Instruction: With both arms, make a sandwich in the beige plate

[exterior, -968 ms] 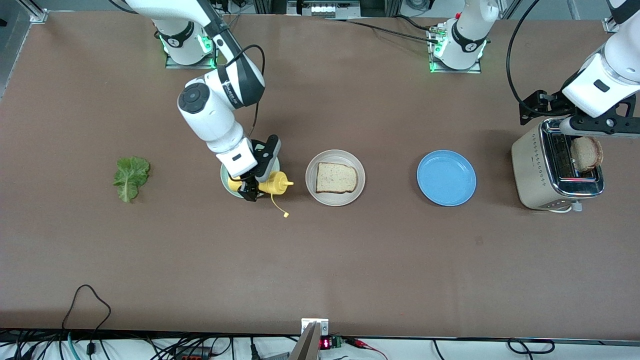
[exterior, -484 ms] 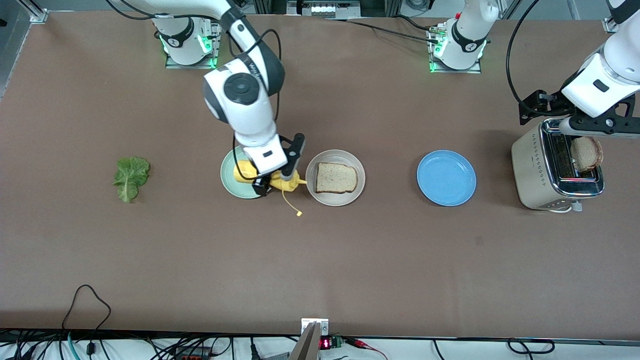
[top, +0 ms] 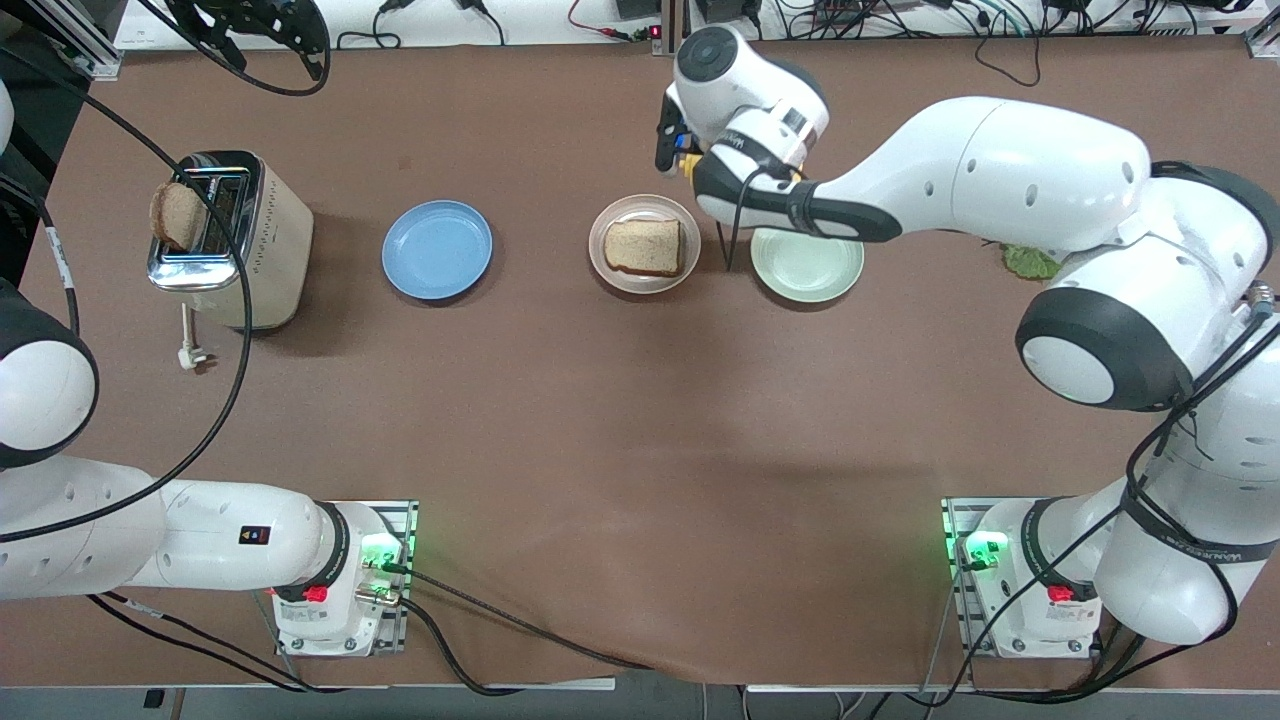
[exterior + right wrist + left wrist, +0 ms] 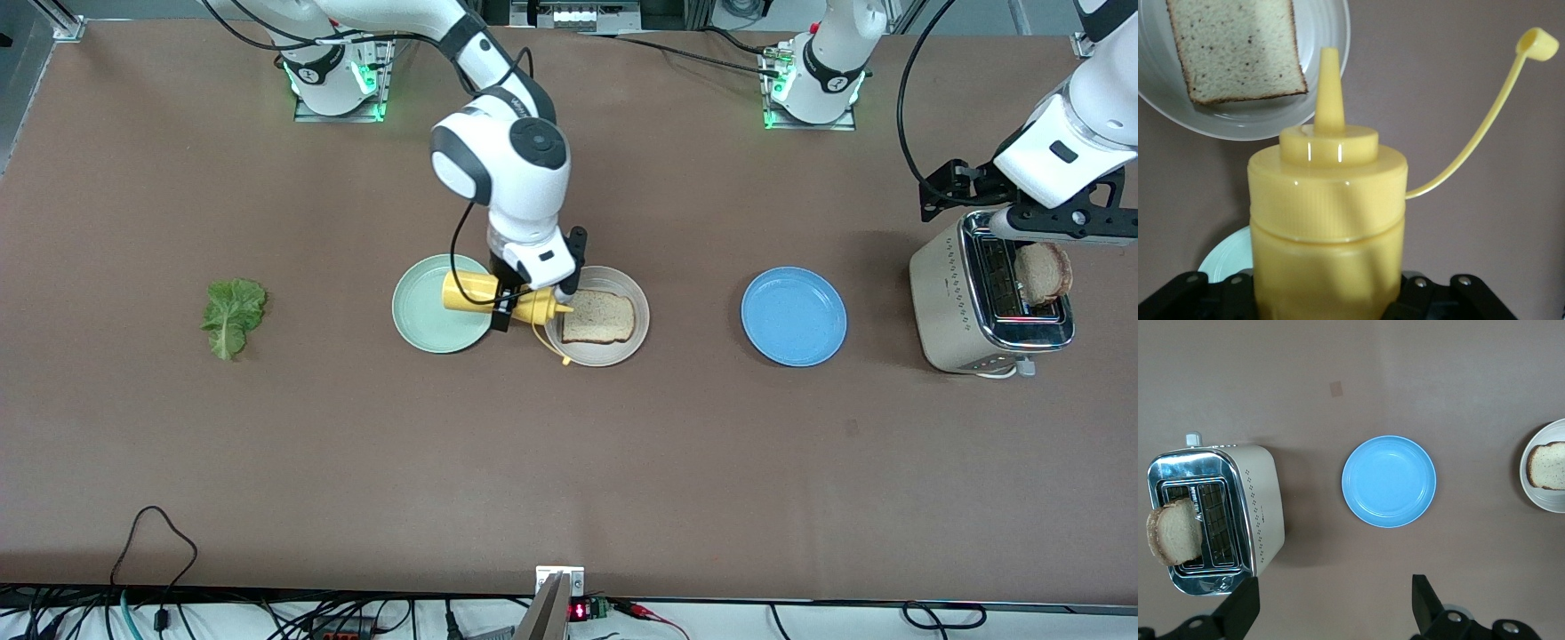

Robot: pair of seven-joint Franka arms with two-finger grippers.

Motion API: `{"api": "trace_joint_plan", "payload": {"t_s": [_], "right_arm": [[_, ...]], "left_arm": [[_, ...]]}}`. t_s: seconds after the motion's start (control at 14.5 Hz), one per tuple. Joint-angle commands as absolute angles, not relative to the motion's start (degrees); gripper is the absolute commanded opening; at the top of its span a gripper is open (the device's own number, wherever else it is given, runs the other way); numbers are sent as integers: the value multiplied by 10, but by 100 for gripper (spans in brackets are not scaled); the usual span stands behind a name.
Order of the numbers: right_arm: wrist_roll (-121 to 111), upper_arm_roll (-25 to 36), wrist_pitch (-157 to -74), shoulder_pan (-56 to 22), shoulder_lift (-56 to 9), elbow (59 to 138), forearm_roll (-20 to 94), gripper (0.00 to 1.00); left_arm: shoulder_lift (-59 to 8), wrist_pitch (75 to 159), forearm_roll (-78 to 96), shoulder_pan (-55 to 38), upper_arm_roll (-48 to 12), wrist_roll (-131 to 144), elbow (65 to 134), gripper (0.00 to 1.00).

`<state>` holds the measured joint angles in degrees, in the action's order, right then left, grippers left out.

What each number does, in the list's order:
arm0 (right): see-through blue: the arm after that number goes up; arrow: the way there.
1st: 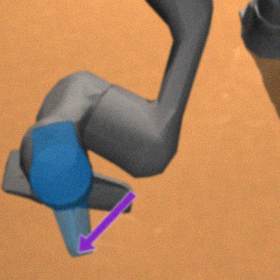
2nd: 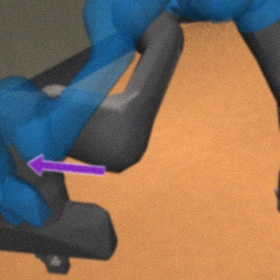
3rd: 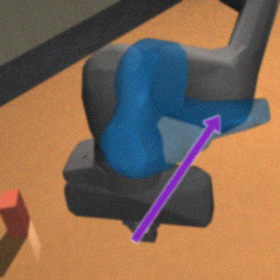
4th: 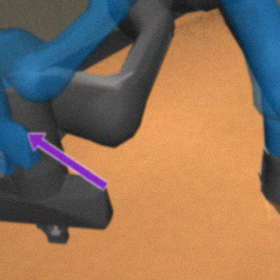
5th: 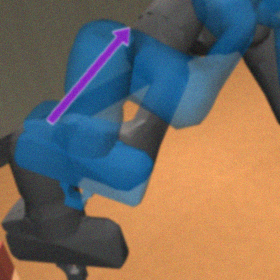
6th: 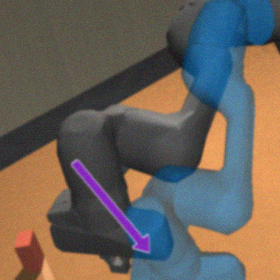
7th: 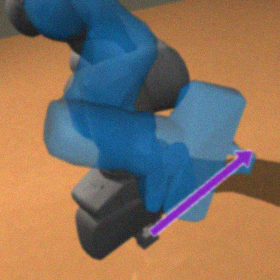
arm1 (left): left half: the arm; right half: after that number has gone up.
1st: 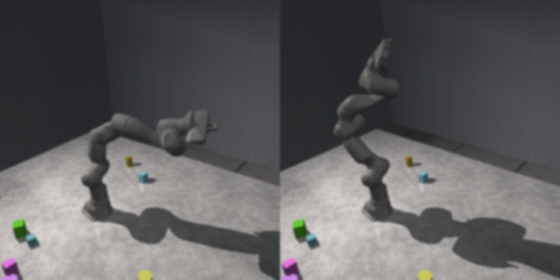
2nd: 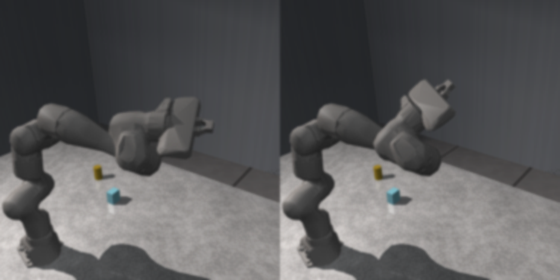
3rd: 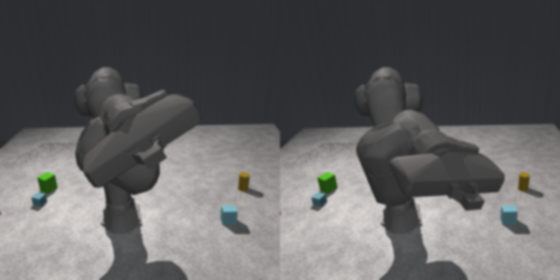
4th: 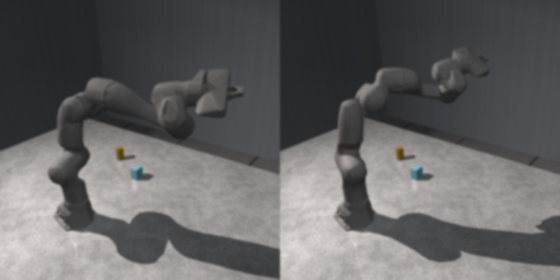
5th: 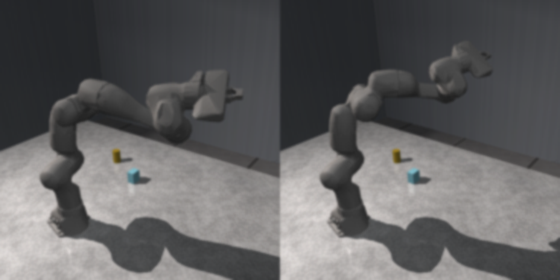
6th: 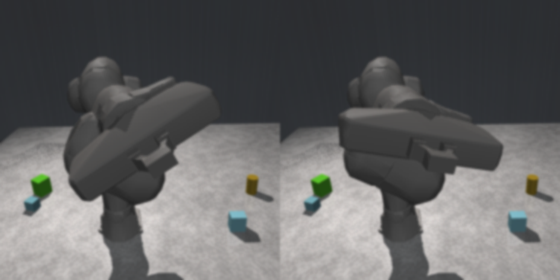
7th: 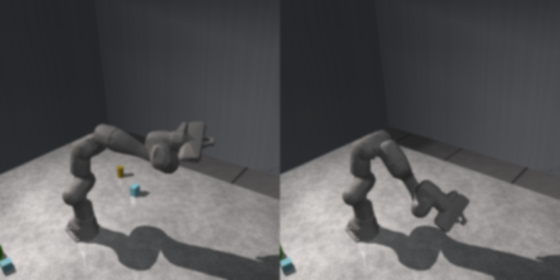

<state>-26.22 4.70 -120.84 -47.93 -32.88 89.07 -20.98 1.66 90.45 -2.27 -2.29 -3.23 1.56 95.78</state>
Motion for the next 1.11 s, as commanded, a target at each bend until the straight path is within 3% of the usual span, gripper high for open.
{"api": "trace_joint_plan", "payload": {"t_s": [0.0,0.48,1.04], "right_arm": [[-246,55,-1156,-510,-359,847,-256,39],[-247,55,-1073,-537,-431,759,-322,39],[-246,56,-1056,-559,-468,753,-377,39]], "left_arm": [[20,904,-33,-25,-33,8,959,100],[20,895,-33,-25,-34,6,958,100],[21,892,-32,-24,-37,9,959,100]]}}
